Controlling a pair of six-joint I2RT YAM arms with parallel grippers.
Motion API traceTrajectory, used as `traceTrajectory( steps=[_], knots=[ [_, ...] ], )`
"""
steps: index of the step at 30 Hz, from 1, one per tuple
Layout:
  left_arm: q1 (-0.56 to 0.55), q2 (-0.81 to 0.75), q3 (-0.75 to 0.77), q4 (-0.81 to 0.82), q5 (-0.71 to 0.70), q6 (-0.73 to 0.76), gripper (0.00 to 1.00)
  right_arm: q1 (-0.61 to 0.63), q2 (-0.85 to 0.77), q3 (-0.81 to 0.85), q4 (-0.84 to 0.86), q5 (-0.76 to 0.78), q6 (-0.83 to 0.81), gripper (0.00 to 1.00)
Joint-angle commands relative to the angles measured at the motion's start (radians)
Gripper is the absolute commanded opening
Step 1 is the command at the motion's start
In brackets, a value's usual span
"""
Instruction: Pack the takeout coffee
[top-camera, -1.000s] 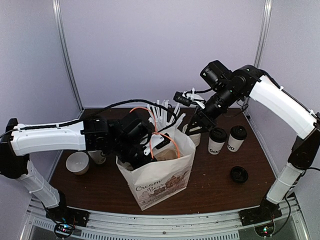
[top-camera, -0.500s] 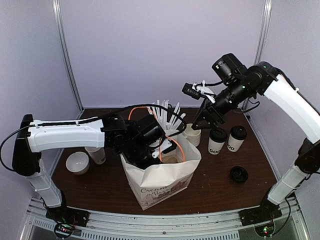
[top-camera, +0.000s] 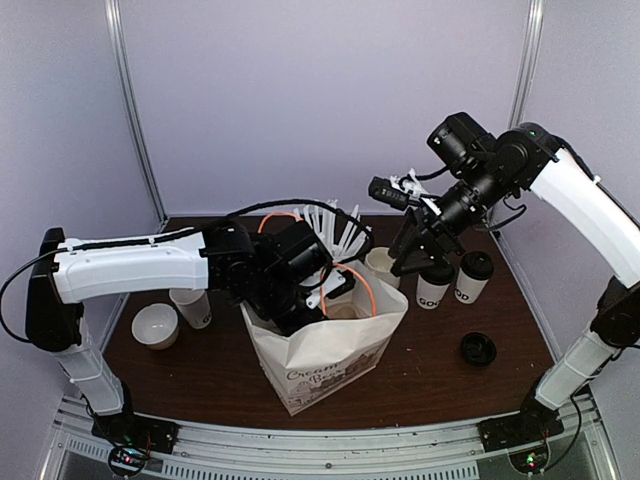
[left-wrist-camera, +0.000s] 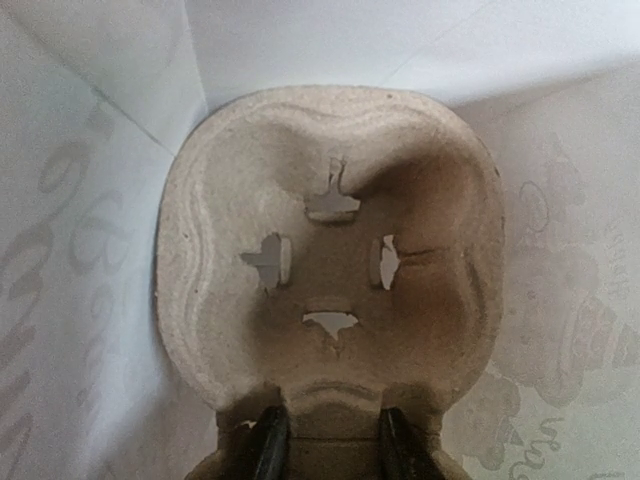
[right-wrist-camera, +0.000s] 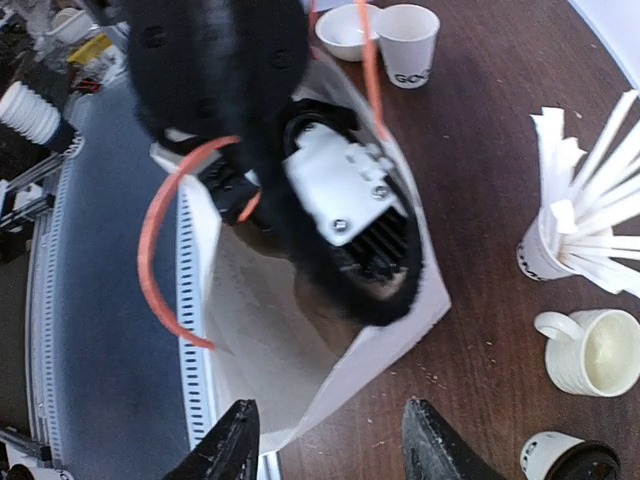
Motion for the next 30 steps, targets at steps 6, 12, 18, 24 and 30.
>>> traceTrajectory(
  steps=[6,12,18,24,30],
  knots=[
    [0.004,-0.012,0.037,-0.001,-0.025,-0.012,0.01,0.077,-0.026,0.034,-0.089,-0.175,-0.139,0.63],
    [0.004,-0.028,0.033,0.001,-0.025,-0.013,0.01,0.162,0.042,0.048,0.054,0.030,-0.003,0.66],
    [0.004,-0.046,0.011,0.020,-0.025,-0.012,0.01,0.181,0.072,0.067,0.108,-0.013,0.038,0.28],
    [0.005,-0.078,-0.012,0.030,-0.051,-0.013,0.01,0.181,0.019,0.002,0.026,-0.039,-0.107,0.00],
    [0.004,-0.113,-0.048,0.058,-0.066,-0.005,0.00,0.182,-0.014,0.006,-0.215,-0.227,-0.350,0.00]
  ],
)
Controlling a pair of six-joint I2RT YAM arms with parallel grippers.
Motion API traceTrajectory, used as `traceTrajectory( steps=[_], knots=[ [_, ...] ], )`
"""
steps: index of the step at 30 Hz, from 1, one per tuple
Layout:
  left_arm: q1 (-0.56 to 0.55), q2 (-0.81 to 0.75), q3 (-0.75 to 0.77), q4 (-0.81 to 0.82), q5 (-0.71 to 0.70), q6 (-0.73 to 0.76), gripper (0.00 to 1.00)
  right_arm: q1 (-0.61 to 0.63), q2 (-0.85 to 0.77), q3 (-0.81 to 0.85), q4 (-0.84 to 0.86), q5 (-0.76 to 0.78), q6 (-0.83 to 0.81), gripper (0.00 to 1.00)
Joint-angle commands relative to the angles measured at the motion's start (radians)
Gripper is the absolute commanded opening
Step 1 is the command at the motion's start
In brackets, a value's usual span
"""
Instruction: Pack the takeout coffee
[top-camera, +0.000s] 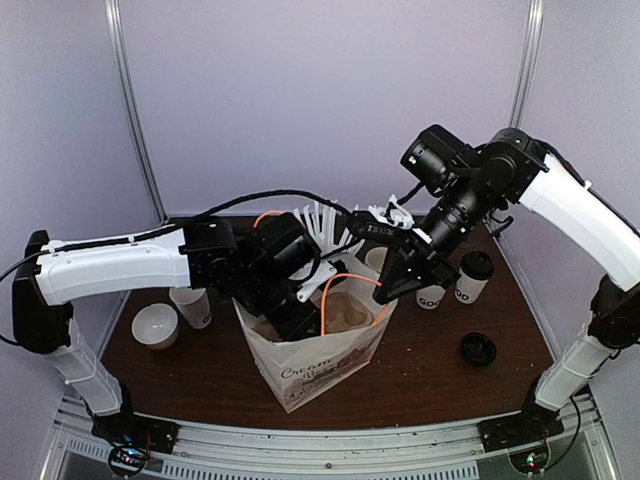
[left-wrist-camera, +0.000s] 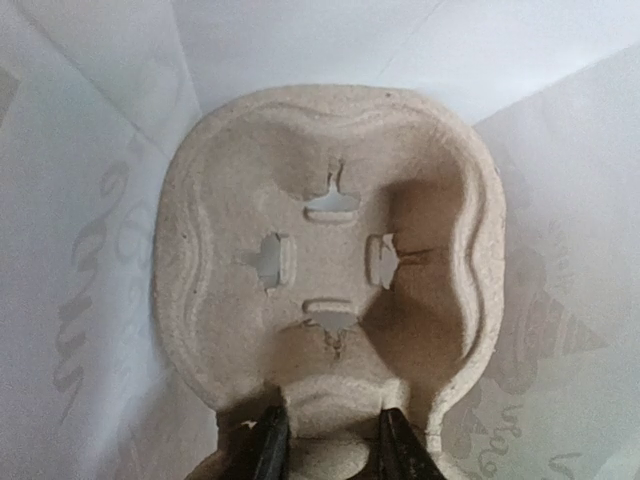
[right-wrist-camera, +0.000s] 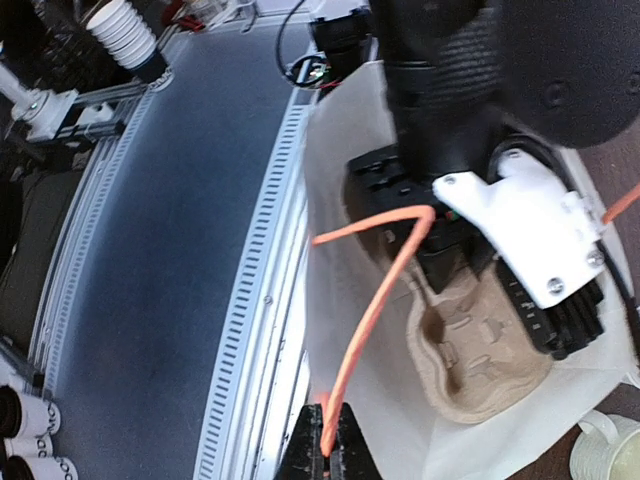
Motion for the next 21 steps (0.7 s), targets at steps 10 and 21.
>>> traceTrajectory(
  steps=[10,21],
  knots=[
    [0.012,0.040,0.020,0.041,0.052,0.041,0.00,0.157,0.037,0.089,-0.095,-0.073,-0.098,0.00],
    [0.006,0.048,-0.031,0.058,0.187,0.099,0.01,0.233,0.079,0.089,-0.003,0.085,-0.011,0.04]
  ],
)
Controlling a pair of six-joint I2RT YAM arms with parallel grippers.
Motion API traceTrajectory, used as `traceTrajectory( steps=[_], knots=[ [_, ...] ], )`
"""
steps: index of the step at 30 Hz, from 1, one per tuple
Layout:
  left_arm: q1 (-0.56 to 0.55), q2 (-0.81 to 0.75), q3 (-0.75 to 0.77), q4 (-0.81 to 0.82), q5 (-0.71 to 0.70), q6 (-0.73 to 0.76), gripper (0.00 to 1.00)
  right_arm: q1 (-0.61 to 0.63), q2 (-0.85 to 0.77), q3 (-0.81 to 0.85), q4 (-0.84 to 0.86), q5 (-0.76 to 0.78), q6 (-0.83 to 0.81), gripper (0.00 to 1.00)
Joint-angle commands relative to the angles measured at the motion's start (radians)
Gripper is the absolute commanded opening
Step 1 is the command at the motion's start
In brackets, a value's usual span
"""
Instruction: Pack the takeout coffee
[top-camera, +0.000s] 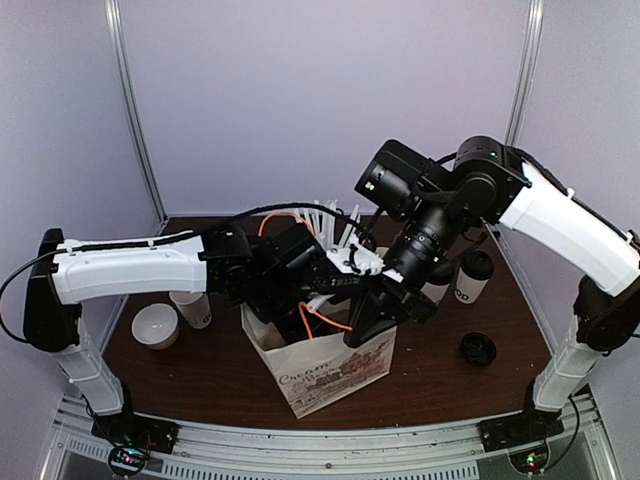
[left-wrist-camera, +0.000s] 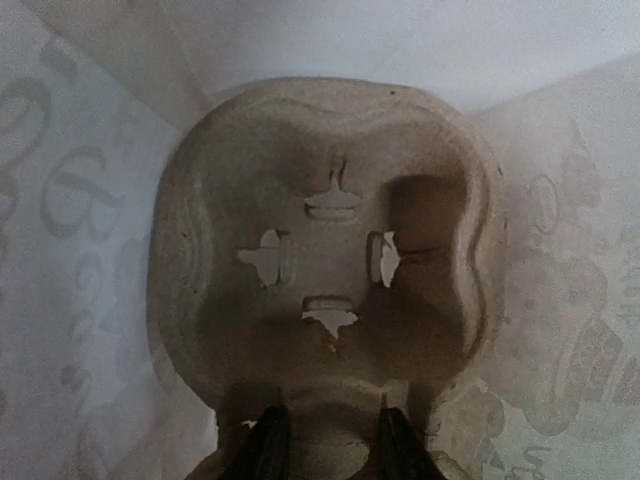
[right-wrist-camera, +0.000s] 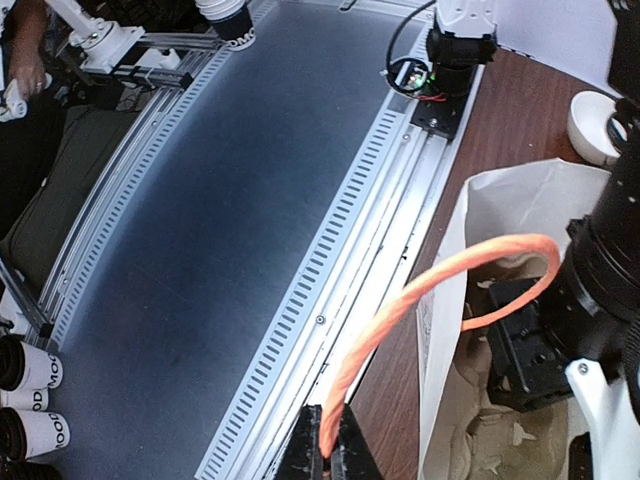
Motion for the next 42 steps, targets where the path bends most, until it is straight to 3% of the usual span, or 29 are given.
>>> traceTrajectory(
  steps=[1,12,42],
  knots=[
    [0.003,0.008,-0.013,0.013,0.093,0.057,0.01,0.001,-0.008,-0.018,0.051,0.087,0.048,0.05],
    [-0.003,0.128,0.111,-0.092,0.152,0.100,0.01,-0.002,0.030,0.068,0.076,0.081,0.074,0.04],
    [-0.011,0.250,0.128,-0.138,0.134,0.141,0.05,0.001,0.058,0.082,0.054,0.024,0.069,0.08]
  ],
)
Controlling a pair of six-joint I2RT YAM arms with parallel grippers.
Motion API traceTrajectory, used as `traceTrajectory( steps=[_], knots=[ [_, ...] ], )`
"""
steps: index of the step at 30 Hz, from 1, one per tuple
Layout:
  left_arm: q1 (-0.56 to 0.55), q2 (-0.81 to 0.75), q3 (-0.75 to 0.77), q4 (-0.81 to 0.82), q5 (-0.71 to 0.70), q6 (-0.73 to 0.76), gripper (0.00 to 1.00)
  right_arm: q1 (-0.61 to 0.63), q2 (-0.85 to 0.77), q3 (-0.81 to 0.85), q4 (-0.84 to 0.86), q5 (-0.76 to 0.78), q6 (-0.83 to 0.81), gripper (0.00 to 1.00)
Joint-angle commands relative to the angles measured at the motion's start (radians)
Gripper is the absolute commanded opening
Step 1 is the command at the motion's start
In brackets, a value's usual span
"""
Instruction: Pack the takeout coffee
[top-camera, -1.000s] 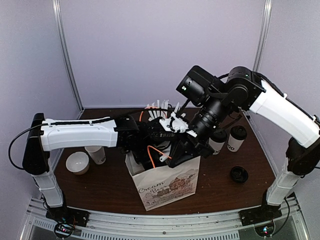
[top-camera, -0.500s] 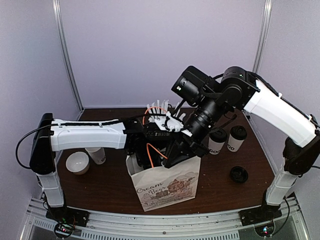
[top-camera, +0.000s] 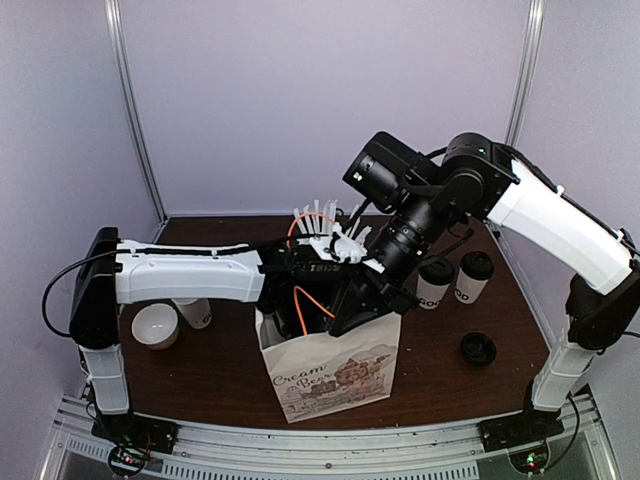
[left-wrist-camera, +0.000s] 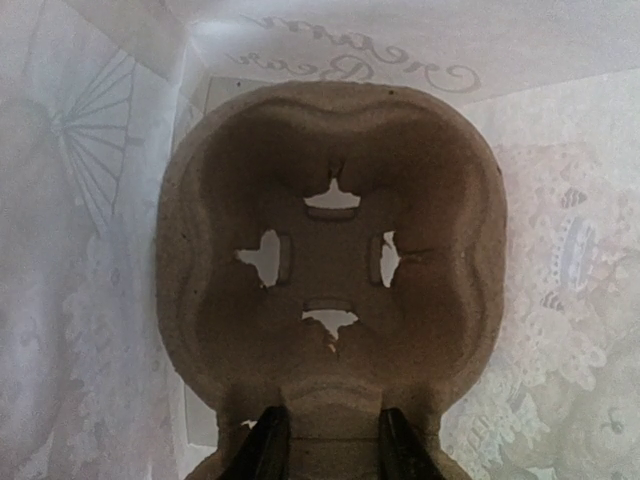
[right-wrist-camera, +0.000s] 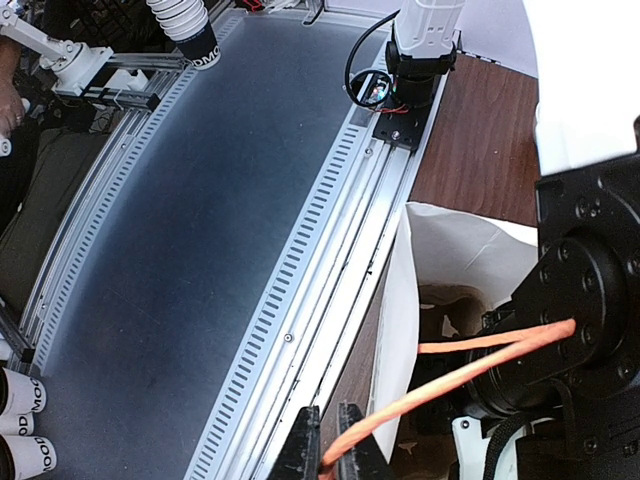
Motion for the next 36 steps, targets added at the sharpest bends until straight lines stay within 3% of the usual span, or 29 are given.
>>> traceTrajectory(
  steps=[1,16,23,36],
  knots=[
    [-0.003,0.006,0.015,-0.015,0.002,0.012,0.06,0.002,0.008,0.016,-0.007,-0.016,0.009,0.08],
    [-0.009,-0.144,0.059,0.021,0.088,0.041,0.52,0.001,-0.017,-0.020,-0.025,0.016,0.008,0.07],
    [-0.010,-0.173,0.097,0.025,0.107,0.047,0.59,0.000,-0.034,-0.041,-0.034,0.038,0.006,0.06],
    [0.008,-0.344,0.146,0.023,-0.004,0.037,0.62,-0.001,-0.044,-0.061,-0.033,0.058,0.006,0.06]
  ],
)
